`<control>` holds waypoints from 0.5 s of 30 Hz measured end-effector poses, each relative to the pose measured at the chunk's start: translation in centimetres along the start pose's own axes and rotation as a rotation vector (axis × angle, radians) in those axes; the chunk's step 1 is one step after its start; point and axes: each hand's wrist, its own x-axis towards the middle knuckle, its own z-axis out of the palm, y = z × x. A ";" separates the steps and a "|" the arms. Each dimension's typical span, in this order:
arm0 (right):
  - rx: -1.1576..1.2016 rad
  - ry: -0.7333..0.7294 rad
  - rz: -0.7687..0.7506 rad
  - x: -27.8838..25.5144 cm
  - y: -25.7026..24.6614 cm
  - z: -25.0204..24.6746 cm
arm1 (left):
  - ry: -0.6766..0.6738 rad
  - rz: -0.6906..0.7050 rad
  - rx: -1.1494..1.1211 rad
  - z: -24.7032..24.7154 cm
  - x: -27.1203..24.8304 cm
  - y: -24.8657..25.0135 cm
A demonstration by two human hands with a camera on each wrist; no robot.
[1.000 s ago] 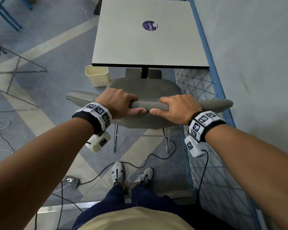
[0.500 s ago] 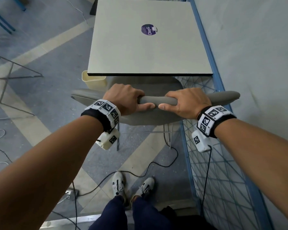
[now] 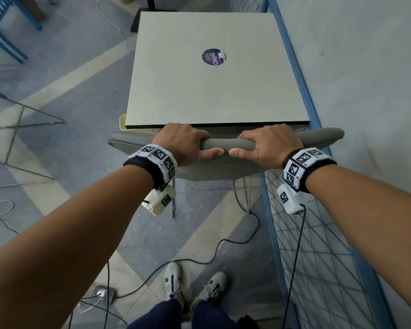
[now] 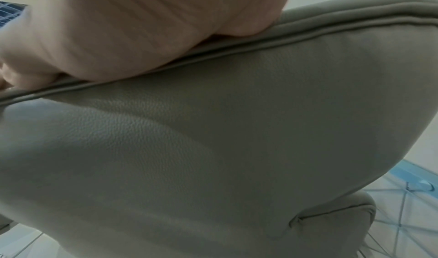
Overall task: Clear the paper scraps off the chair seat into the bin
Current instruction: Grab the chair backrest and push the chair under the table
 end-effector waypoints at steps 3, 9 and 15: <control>0.005 0.001 -0.003 1.5 0.7 0.0 | -0.025 -0.019 0.023 -0.3 1.4 -0.7; 0.019 0.014 0.006 4.2 2.0 -0.2 | -0.051 -0.039 0.017 -0.7 4.0 -2.2; 0.030 0.026 -0.010 4.4 2.2 0.1 | -0.028 -0.032 0.038 -0.2 4.2 -2.3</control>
